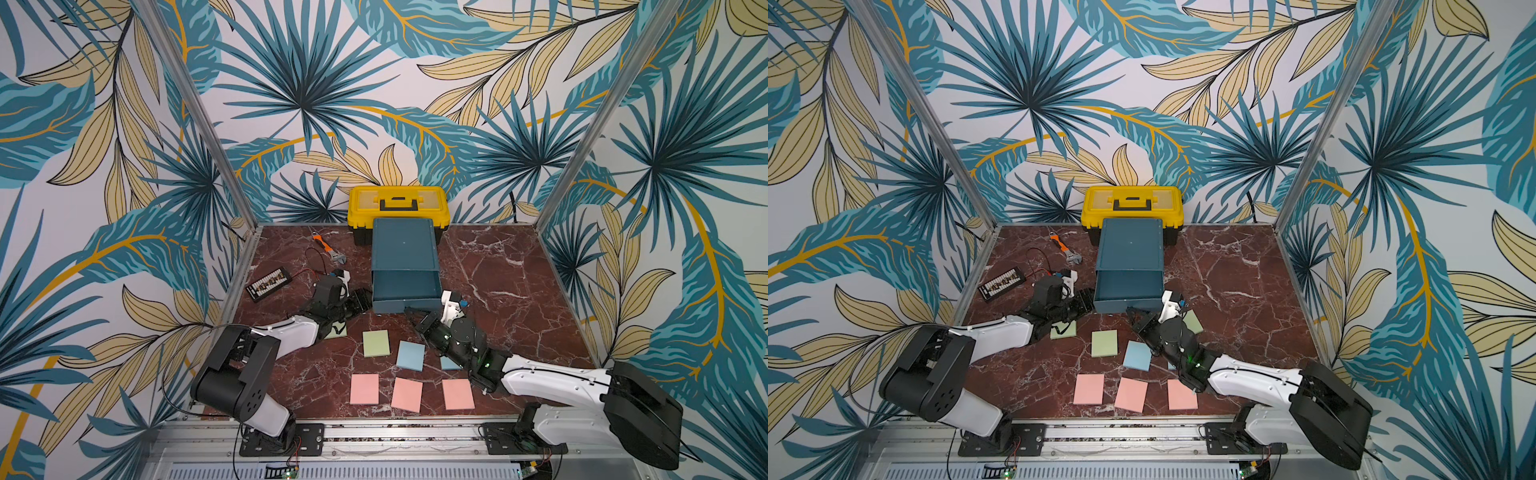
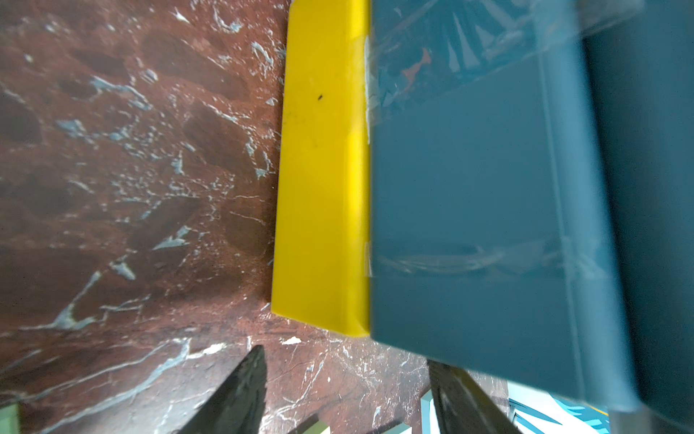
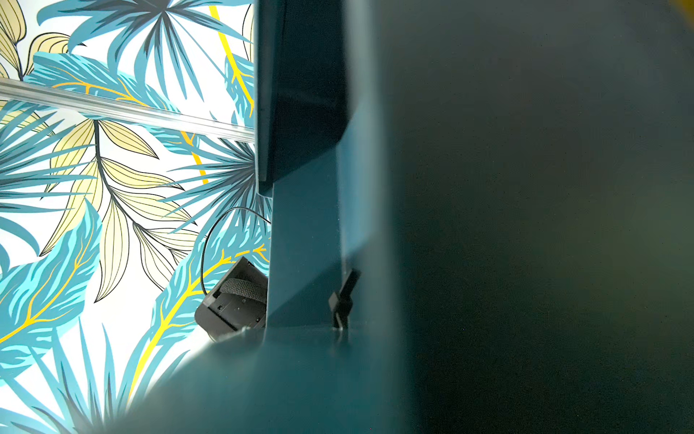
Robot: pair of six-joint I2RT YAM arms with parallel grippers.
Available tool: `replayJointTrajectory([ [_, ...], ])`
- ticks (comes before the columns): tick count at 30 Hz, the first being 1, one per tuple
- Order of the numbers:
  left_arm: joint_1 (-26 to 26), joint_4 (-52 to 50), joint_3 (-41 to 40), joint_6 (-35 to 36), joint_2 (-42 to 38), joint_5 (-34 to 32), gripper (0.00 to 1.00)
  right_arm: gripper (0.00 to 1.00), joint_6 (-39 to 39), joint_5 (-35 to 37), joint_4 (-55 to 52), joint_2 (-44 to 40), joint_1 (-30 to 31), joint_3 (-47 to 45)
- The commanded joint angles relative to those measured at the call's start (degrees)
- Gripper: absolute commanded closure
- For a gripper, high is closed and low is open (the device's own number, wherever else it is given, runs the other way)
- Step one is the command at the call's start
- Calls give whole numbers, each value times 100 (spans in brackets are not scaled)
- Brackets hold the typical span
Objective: Please put the sticky notes in the drawer by color
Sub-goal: Open the drawer in the storage box.
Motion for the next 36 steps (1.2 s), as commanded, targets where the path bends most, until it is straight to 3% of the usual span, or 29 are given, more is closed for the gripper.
replayJointTrajectory([
  [1, 52, 263, 56, -20, 39, -467, 32, 99, 55, 18, -177, -80, 96, -179],
  [24, 67, 212, 132, 103, 92, -431, 30, 99, 136, 197, -377, -322, 244, -376],
  [31, 64, -165, 113, 155, -76, -484, 14, 79, 85, 148, -569, -374, 242, -333],
  [36, 66, -487, 163, 273, -231, -509, 5, 45, -141, 157, -1165, -627, 237, -242],
])
